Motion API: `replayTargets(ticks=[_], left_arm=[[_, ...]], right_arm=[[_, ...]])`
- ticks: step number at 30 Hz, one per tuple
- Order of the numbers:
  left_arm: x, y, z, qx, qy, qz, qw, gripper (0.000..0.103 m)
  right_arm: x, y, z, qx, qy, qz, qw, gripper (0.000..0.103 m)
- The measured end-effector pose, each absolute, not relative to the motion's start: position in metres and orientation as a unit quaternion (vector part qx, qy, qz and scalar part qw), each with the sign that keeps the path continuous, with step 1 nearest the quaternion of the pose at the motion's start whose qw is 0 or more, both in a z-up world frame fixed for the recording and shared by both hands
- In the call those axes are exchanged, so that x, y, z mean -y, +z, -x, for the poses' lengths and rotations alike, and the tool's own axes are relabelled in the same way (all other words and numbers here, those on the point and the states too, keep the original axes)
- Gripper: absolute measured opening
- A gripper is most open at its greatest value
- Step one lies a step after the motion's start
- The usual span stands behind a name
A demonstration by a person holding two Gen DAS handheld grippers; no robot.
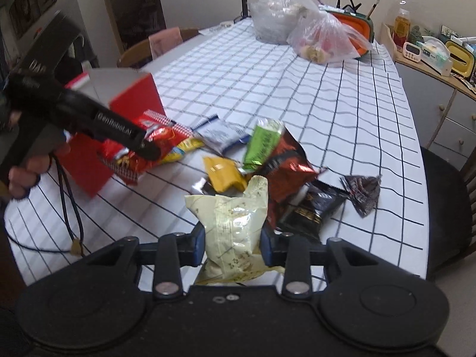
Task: Organize snacks
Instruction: 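Grasp the red chip bag with the left tool while the right tool grasps the cream pastry bag, then carry the red chip bag and cream pastry bag into the red box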
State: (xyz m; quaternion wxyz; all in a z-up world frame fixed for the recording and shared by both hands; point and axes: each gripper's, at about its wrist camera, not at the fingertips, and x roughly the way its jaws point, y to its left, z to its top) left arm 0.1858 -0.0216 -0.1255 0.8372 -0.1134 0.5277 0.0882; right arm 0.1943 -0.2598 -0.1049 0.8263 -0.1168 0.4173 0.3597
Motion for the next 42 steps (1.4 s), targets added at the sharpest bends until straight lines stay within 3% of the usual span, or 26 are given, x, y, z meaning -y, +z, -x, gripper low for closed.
replayTargets(ticks=[20,42], left_arm=[[-0.047,-0.041,-0.106,-0.47,0.085,0.13,0.869,0.071],[-0.187,-0.036,-0.082,-0.466,0.143,0.121,0.865,0.071]], right_arm=[[0.157,-0.045,-0.154,-0.403,0.366,0.066,0.836,0.034],[0.005,-0.048,-0.149,-0.419,0.377,0.055,0.824,0.034]])
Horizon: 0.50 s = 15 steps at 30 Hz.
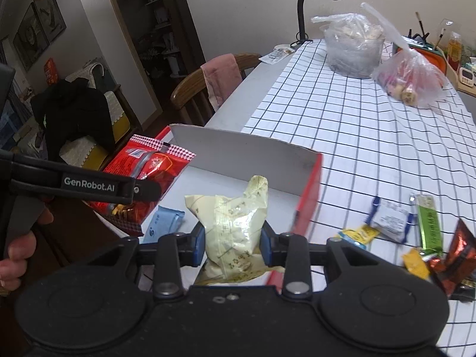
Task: Organize snacks
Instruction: 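Carry the red chip bag and cream pastry bag into the red box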
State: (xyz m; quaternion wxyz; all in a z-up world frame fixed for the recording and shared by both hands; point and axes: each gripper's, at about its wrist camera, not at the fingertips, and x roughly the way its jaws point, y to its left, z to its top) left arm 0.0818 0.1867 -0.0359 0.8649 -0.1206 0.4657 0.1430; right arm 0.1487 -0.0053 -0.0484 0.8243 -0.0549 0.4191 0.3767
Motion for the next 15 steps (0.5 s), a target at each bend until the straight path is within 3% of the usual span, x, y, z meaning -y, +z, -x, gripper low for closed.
replayTargets(ticks=[15], left_arm=[[-0.233,-0.078,-0.12,-0.52,0.154,0.084,0.836,0.071]], right_arm=[[-0.055,-0.107,-0.18,-0.469,0.344,0.107,0.806,0.034]])
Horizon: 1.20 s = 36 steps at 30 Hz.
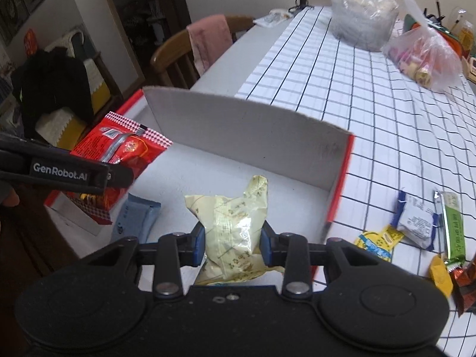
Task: Organize snacks
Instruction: 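Carry the red chip bag and cream pastry bag into the red box, then open both tools to release the bags inside the box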
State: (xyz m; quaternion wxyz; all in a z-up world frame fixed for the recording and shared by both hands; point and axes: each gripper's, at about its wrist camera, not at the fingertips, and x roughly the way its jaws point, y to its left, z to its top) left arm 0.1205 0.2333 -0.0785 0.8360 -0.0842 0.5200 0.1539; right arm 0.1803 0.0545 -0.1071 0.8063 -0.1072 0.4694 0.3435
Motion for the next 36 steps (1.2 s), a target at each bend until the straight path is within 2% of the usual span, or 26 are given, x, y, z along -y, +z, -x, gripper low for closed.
replayTargets(ticks=[16,30,36], left_arm=[[-0.231,-0.129,-0.151,-0.592,0.138,0.03,0.793,0.071],[-0.235,-0.128,-0.154,-0.599,0.135,0.026,0.789,0.072],[-0.236,-0.121,-0.149,-0.586,0.129,0.037,0.799,0.071]], right_arm=[[-0.087,-0.144,-0.192,-0.51,0.339,0.158,0.775,0.034],[-0.087,-0.143,-0.193,-0.512,0.339,0.155,0.774,0.038],[-0.082,-0.135,-0.19,-0.508,0.344,0.145,0.777,0.044]])
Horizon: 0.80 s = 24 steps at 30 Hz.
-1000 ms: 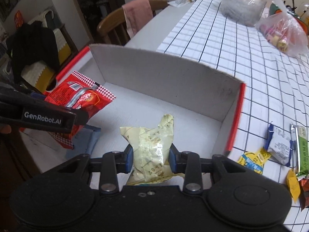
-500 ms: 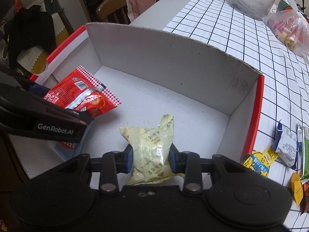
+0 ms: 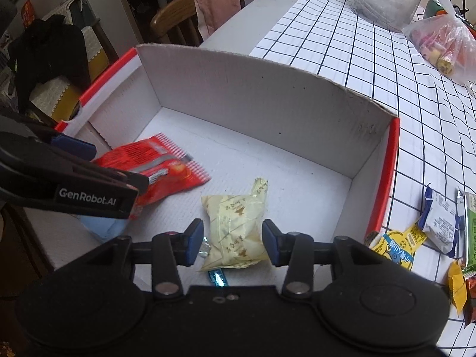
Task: Organize snacks
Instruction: 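Open both tools to release the bags inside the box, then move both tools back toward the remaining snacks on the table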
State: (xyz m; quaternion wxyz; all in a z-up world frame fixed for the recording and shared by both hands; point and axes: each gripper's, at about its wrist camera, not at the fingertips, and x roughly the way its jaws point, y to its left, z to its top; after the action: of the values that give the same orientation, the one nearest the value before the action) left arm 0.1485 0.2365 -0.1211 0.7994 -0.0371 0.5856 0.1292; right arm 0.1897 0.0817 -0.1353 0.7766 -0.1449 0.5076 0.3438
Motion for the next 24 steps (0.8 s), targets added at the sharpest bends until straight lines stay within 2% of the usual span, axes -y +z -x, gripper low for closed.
replayTargets(ticks=[12,24], left_arm=[[-0.225,-0.088,-0.125,-0.543,0.112,0.056,0.83,0.071],[-0.192,-0.046,-0.098,-0.472,0.099,0.064,0.874,0.071]], right_arm=[[-0.055,-0.101,-0.179,-0.481,0.35,0.115,0.796,0.055],[-0.003,-0.055,-0.164,-0.421,0.355,0.083,0.83,0.076]])
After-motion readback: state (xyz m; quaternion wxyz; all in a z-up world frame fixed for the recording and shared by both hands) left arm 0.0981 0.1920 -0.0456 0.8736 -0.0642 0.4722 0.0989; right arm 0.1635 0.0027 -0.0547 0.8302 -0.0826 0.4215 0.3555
